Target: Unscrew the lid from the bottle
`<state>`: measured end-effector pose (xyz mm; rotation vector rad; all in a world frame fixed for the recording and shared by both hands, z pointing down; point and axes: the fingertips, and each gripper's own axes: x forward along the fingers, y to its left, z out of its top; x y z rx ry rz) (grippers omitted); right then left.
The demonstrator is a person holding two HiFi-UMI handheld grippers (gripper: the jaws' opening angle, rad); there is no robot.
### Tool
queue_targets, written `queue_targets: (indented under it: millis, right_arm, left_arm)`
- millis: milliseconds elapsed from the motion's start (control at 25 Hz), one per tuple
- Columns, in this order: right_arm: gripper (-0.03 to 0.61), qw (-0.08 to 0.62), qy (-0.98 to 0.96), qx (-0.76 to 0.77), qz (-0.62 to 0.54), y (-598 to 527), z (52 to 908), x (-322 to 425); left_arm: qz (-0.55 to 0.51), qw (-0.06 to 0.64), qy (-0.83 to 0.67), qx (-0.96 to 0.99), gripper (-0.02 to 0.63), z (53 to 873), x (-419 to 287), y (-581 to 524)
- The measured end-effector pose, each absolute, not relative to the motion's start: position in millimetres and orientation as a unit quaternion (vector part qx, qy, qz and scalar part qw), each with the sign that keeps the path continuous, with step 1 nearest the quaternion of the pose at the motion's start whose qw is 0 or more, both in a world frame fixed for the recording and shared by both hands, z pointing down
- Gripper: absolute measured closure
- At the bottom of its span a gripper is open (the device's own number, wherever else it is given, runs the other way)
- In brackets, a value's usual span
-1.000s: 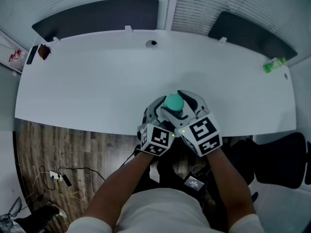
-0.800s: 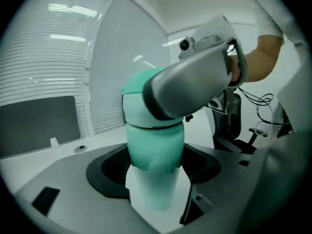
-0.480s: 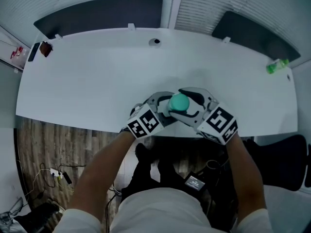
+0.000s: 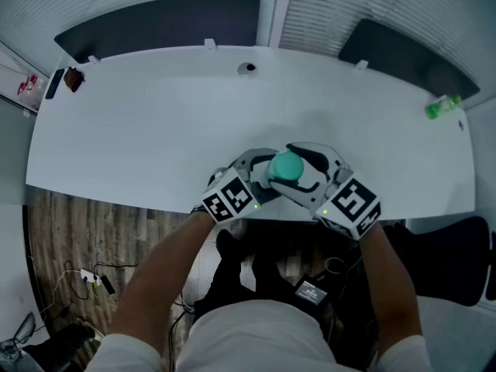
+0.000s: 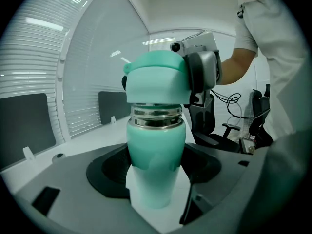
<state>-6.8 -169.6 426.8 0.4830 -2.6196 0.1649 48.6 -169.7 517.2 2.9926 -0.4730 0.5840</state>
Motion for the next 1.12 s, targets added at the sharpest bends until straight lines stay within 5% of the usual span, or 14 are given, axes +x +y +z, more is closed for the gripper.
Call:
queue_targets:
  millis: [1120]
  right_arm:
    - [0.270, 0.179, -0.943, 0.261, 0.103, -177.5, 412.3, 13.1]
  left_arm:
    - [0.158, 0.045, -0.218, 0.962, 0.285, 493.2, 27.2, -162.8]
